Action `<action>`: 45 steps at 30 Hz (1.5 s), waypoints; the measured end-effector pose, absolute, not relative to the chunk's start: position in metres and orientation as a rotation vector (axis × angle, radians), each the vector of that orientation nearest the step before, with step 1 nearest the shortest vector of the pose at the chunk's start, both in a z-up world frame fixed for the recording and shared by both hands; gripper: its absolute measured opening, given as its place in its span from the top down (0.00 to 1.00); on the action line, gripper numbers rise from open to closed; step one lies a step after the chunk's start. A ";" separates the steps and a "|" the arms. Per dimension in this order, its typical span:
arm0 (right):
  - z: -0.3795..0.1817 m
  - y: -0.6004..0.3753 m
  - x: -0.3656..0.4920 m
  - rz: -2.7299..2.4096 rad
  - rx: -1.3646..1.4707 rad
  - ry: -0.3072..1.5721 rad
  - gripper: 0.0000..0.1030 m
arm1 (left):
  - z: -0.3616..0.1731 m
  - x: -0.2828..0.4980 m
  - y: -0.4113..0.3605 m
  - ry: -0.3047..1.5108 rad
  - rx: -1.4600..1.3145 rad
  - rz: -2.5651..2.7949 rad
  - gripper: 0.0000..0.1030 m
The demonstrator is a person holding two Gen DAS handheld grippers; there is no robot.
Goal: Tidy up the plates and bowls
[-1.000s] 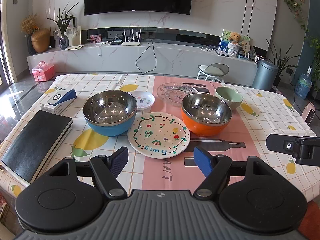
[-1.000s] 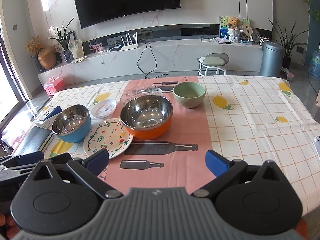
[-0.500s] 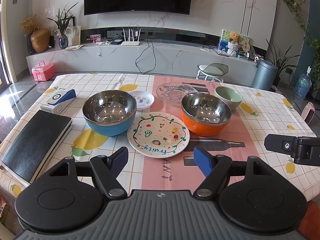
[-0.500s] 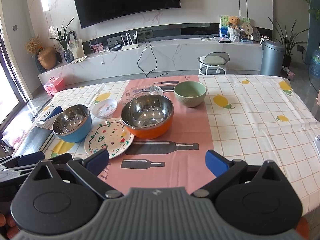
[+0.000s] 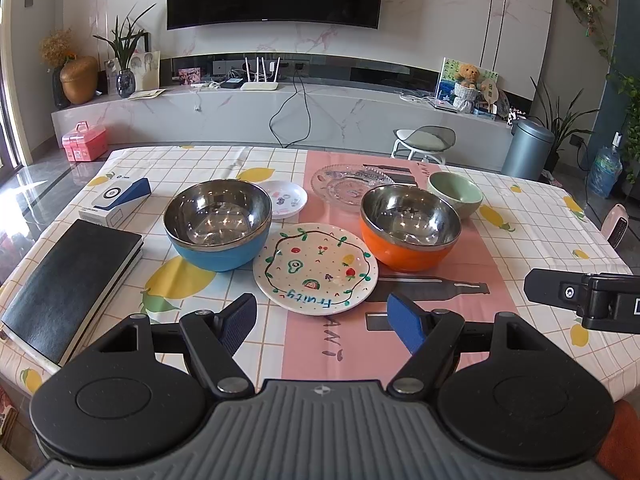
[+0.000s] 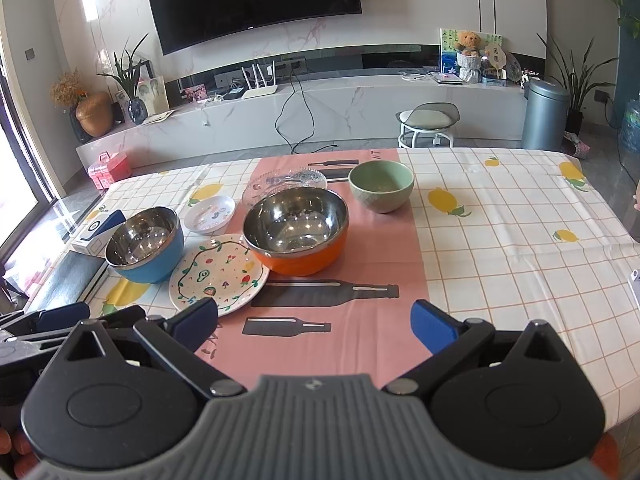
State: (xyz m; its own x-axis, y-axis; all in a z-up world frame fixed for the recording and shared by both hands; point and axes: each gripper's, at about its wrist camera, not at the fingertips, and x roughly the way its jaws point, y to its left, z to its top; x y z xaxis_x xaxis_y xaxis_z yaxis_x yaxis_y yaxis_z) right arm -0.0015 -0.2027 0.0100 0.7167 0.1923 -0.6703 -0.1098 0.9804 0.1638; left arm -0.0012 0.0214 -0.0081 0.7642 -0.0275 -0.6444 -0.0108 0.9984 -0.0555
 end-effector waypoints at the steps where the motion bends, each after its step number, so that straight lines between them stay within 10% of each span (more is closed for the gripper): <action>1: 0.010 -0.203 -0.001 0.168 0.115 0.754 0.02 | -0.008 -0.001 0.021 0.701 -0.057 -0.009 0.15; 29: -0.014 -0.206 0.035 0.155 0.144 0.747 0.03 | -0.003 0.033 0.021 0.684 -0.181 -0.106 0.21; 45: -0.044 -0.208 0.133 0.146 0.196 0.810 0.34 | -0.026 0.134 0.014 0.754 -0.323 -0.194 0.42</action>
State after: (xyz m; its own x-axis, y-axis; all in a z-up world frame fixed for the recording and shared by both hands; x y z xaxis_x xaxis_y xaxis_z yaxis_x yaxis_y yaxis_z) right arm 0.1334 -0.2077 -0.0445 0.6812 0.2034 -0.7033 -0.0542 0.9720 0.2286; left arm 0.1338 0.0138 -0.0258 0.7148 -0.2862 -0.6381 0.0568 0.9332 -0.3549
